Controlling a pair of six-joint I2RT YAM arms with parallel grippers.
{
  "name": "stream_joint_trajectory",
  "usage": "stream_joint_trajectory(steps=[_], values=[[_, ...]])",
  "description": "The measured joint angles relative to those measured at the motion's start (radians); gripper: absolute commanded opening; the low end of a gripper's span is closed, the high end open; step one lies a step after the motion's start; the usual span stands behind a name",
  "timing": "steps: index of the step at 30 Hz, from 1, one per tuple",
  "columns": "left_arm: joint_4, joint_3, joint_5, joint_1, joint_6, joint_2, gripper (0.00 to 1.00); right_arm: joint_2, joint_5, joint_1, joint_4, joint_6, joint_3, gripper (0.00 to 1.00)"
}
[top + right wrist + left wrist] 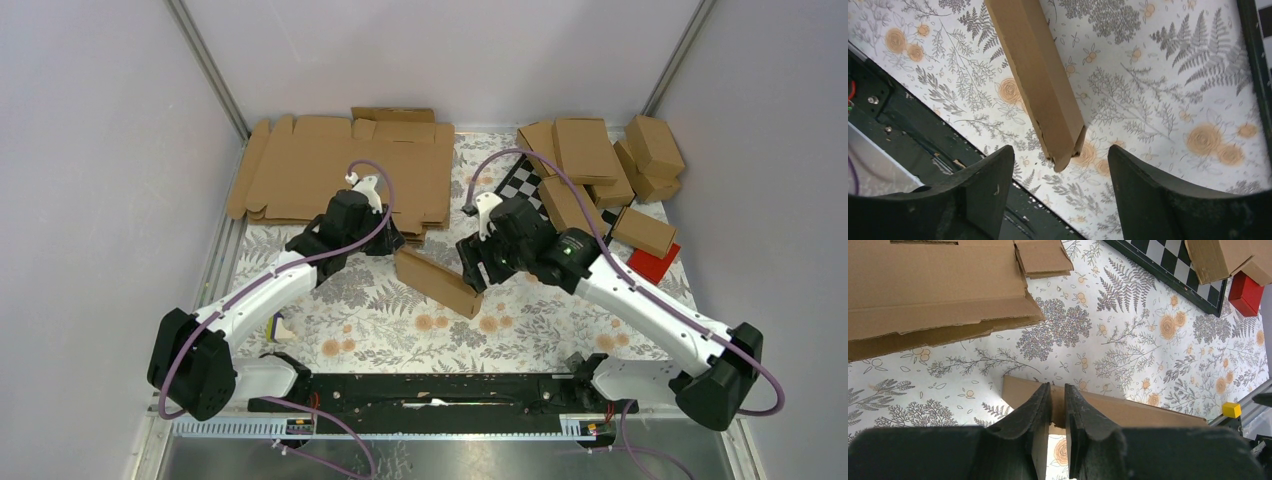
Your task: Fold the paper box
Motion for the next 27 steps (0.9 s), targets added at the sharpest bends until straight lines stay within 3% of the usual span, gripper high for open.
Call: stream_joint_trajectory(steps=[12,27], values=[[0.007,-0.011,-0.018,-0.011,-0.009,-0.006,0.20,-0.070,0.008,0.000,-0.055,0.253,-0.089,0.56],[0.006,-0.011,-0.021,-0.013,-0.009,-0.007,0.21,-0.047,-0.013,0.000,0.019,0.373,-0.145,0.30]])
